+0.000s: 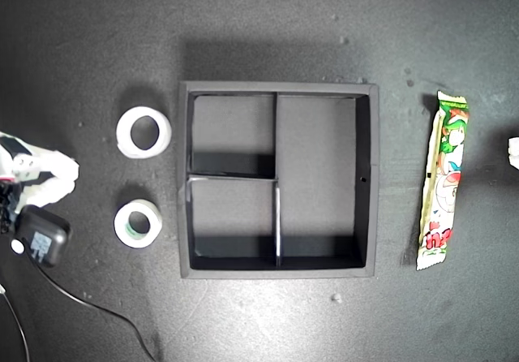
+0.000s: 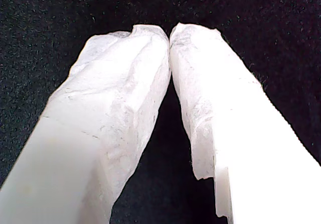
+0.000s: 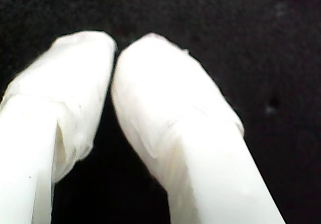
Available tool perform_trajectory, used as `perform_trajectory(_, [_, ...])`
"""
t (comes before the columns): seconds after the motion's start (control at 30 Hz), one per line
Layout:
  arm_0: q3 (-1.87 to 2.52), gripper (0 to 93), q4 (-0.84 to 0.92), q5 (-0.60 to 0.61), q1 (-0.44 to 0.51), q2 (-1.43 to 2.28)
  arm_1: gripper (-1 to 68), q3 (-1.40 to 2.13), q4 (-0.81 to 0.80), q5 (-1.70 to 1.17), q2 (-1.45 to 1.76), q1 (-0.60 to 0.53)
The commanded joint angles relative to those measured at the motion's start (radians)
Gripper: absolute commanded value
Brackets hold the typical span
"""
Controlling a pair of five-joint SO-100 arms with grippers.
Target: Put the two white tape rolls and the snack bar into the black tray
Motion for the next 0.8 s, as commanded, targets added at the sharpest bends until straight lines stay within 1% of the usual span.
perform_trajectory(0.0, [0.061, 0.2, 0.038, 0.009, -0.008, 0.051, 0.1, 0.012, -0.002, -0.153, 0.006, 0.114])
perform_trajectory(0.77, [0.061, 0.2, 0.038, 0.009, -0.008, 0.051, 0.1, 0.012, -0.002, -0.153, 0.006, 0.075])
